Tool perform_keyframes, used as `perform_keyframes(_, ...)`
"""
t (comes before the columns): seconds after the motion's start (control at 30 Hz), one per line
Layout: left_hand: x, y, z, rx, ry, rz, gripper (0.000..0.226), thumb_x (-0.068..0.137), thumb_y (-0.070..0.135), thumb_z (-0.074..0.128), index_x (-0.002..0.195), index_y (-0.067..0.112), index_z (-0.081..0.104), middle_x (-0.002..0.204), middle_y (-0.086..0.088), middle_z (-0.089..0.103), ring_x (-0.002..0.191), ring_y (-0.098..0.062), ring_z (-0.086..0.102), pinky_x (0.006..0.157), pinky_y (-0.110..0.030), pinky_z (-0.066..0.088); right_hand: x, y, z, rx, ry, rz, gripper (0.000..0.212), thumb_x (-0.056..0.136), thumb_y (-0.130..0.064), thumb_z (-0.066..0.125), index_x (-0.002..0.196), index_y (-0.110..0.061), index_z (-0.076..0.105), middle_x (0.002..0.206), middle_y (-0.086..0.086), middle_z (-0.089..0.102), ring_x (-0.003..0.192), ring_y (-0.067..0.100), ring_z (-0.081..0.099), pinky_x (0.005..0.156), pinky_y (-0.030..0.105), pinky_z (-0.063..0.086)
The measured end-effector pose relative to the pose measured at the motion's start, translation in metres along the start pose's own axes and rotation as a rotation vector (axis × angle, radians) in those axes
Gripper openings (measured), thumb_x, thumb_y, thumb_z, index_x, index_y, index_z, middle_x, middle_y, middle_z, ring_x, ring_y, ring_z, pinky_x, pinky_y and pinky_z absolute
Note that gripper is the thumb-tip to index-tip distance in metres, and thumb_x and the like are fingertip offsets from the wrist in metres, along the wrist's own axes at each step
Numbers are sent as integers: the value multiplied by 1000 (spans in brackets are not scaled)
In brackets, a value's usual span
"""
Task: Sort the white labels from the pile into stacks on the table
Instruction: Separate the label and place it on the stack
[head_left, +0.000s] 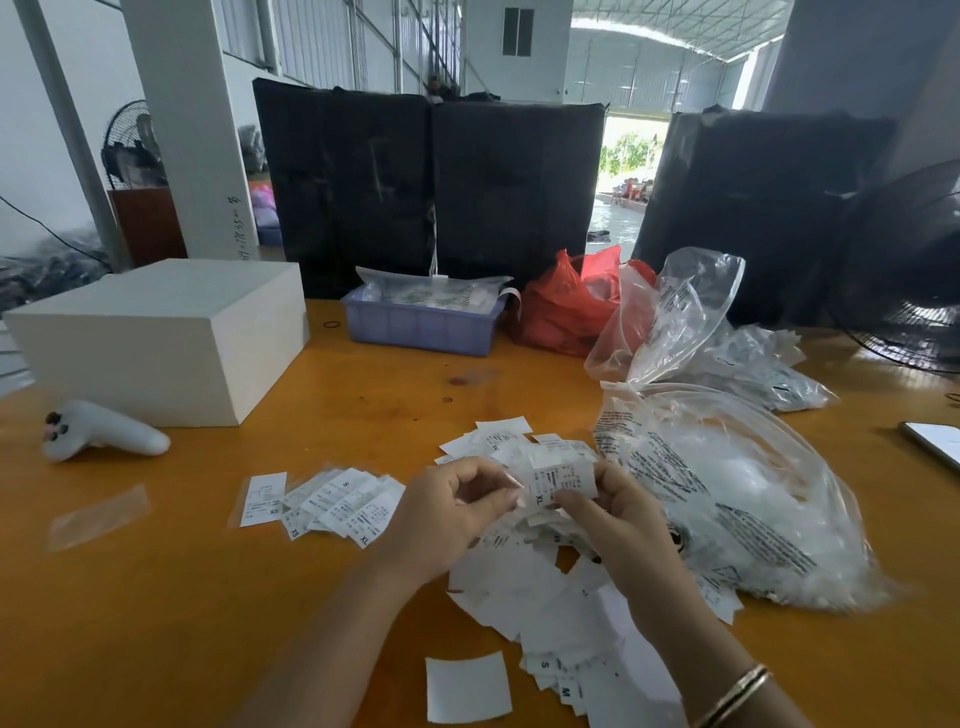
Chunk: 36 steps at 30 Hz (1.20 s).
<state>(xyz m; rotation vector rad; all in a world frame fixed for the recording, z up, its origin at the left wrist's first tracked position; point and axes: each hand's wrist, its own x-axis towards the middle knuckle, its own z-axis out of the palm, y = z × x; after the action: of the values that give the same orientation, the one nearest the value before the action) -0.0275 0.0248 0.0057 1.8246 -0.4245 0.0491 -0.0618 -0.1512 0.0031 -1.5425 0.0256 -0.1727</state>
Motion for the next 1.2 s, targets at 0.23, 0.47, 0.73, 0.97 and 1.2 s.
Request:
perform_keyframes(0.23,-1,1,1,-11,-5,-9,16,85,17,71,82,33,69,77,21,71,72,7,64,58,-9,48,1,3,1,-79,-49,-13,10,90,-8,62,82,-8,68,72,6,71,67,19,70,57,24,53)
perform_keyframes(0.47,-2,-1,4,67,-30,32,11,84,20,72,86,31,70,71,20,69,67,7,63,58,-8,46,0,5,2,-374,-60,-131,19,90,-16,63,73,-6,61,57,-4,62,51,3,59,48,19,46)
perform_keyframes(0.73,0,1,3,-45,19,-30,13,84,20,72,84,33,67,75,15,73,63,-3,65,51,-14,48,1,6,3,-416,120,-310,21,87,-12,65,83,-33,63,76,-19,68,67,-1,61,58,16,48)
perform_keyframes(0.97,-1,0,3,-21,26,-24,12,81,27,74,84,35,66,79,19,72,73,7,65,55,-9,47,-6,7,11,-574,61,-455,27,89,-12,64,84,-39,63,69,-21,61,70,-8,56,56,5,39)
perform_keyframes(1.2,-3,1,4,1,52,-3,11,87,26,68,87,37,67,79,19,73,73,-3,69,54,-18,54,-10,10,15,-787,143,-616,38,86,-10,68,123,-16,62,73,-35,46,72,-6,48,62,19,40)
